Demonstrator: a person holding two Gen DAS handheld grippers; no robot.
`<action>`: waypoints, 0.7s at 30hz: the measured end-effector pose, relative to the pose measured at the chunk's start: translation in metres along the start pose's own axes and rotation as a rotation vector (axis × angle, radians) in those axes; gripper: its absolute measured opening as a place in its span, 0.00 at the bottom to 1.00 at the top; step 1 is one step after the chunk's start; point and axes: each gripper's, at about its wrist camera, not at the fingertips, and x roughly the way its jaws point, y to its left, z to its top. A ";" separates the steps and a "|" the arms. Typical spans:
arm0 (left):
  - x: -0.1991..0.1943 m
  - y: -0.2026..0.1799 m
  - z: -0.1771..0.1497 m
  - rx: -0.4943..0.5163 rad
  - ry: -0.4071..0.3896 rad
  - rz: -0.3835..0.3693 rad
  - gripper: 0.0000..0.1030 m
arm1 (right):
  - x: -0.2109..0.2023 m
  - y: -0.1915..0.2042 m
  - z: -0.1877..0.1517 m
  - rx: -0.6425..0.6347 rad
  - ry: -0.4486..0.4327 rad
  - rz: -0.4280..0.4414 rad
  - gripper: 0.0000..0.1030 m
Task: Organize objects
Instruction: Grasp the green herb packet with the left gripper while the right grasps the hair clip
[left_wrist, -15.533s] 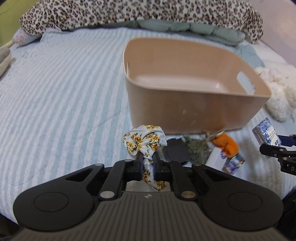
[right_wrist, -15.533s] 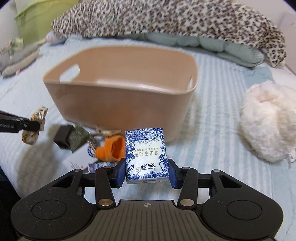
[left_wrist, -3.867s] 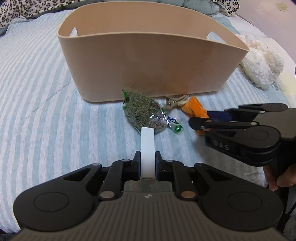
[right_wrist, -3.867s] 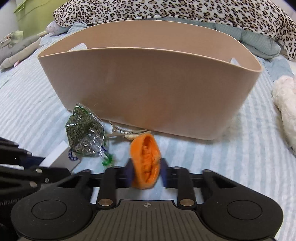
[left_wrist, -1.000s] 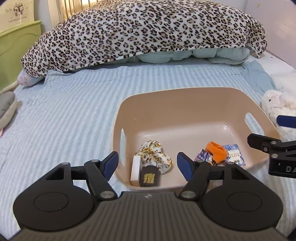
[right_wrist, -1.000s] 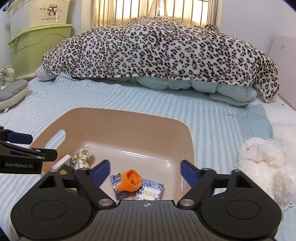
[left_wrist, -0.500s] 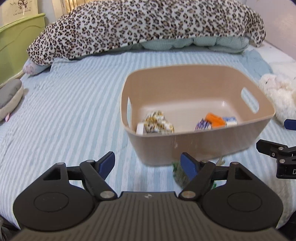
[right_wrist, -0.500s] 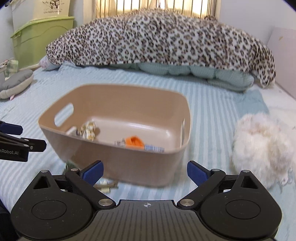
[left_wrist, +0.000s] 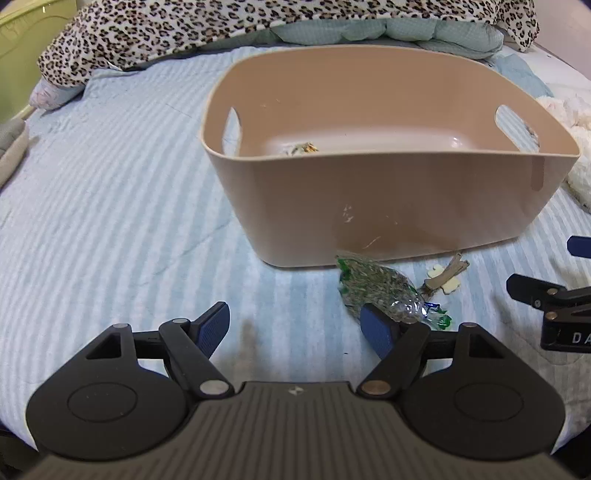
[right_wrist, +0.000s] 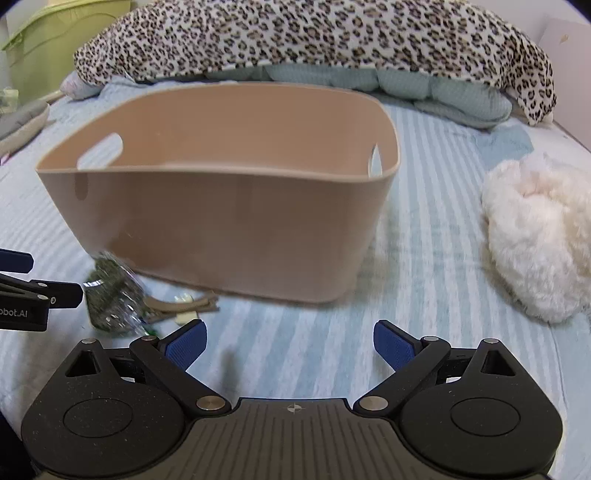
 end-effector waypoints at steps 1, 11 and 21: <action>0.002 -0.001 0.000 -0.003 0.001 -0.007 0.76 | 0.003 -0.001 -0.001 0.002 0.007 -0.002 0.96; 0.010 0.000 0.010 -0.108 -0.035 -0.088 0.77 | 0.016 0.003 -0.006 0.000 0.041 0.002 0.96; 0.032 0.001 0.007 -0.172 0.012 -0.114 0.68 | 0.016 0.005 -0.006 0.009 0.036 0.031 0.96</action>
